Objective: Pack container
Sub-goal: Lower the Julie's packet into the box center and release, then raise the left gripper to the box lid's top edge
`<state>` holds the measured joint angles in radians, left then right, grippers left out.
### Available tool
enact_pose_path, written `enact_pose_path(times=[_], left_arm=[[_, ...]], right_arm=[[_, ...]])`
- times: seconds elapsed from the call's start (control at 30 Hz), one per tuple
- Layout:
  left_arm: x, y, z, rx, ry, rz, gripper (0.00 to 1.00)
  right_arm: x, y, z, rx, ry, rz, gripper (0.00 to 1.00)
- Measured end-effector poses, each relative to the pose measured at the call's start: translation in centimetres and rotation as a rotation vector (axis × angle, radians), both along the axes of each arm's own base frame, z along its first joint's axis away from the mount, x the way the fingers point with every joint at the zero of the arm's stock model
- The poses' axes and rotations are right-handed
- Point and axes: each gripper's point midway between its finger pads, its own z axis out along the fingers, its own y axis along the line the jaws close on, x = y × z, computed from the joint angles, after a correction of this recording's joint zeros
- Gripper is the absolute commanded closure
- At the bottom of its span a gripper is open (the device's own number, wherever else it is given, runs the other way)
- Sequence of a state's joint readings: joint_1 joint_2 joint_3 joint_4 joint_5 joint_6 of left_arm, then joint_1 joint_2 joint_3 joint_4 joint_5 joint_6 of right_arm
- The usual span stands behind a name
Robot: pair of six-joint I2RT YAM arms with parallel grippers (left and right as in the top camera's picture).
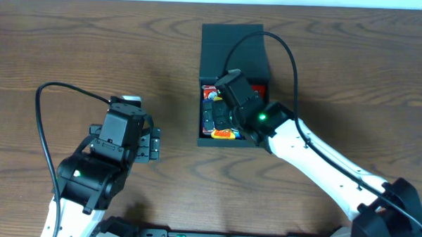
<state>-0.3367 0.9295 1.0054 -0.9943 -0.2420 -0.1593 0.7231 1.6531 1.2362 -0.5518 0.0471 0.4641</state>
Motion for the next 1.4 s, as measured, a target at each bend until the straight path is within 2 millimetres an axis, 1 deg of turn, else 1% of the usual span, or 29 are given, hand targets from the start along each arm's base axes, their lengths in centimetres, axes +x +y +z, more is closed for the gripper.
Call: enact_pose_path(times=[0.17,0.2,0.3,0.33,0.4,0.43,0.53,0.7,0.83,0.93,1.33,1.4], left_arm=[[0.0,0.0,0.0,0.000,0.000,0.000,0.05],[0.0,0.0,0.0,0.000,0.000,0.000,0.05],[0.0,0.0,0.0,0.000,0.000,0.000,0.05],[0.0,0.0,0.0,0.000,0.000,0.000,0.05],[0.0,0.0,0.0,0.000,0.000,0.000,0.05],[0.0,0.0,0.0,0.000,0.000,0.000,0.05],[0.0,0.0,0.0,0.000,0.000,0.000,0.05],[0.0,0.0,0.0,0.000,0.000,0.000,0.05],[0.0,0.0,0.0,0.000,0.000,0.000,0.05],[0.0,0.0,0.0,0.000,0.000,0.000,0.05],[0.1,0.0,0.0,-0.003,-0.004,0.000,0.05],[0.0,-0.5,-0.1,-0.025,0.004,-0.013,0.05]], right_arm=[[-1.1,0.9,1.2,-0.015,-0.035,0.053,0.01],[-1.3,1.0,1.7,-0.022,-0.052,0.059,0.01],[-2.4,1.1,4.1,-0.022,-0.128,0.071,0.01],[-3.0,0.9,5.4,-0.014,-0.161,0.072,0.01],[-3.9,0.5,7.2,0.008,-0.206,0.080,0.01],[-4.4,0.0,8.0,0.018,-0.226,0.078,0.01],[-5.3,-1.5,9.4,0.038,-0.265,0.063,0.01],[-7.1,-4.0,9.5,0.012,-0.259,0.054,0.01],[-8.2,-5.5,9.7,-0.011,-0.242,0.053,0.01],[-8.9,-6.3,9.5,-0.035,-0.222,0.055,0.01],[-9.1,-6.6,9.2,-0.046,-0.213,0.055,0.01],[-9.1,-6.6,9.2,-0.046,-0.213,0.055,0.01]])
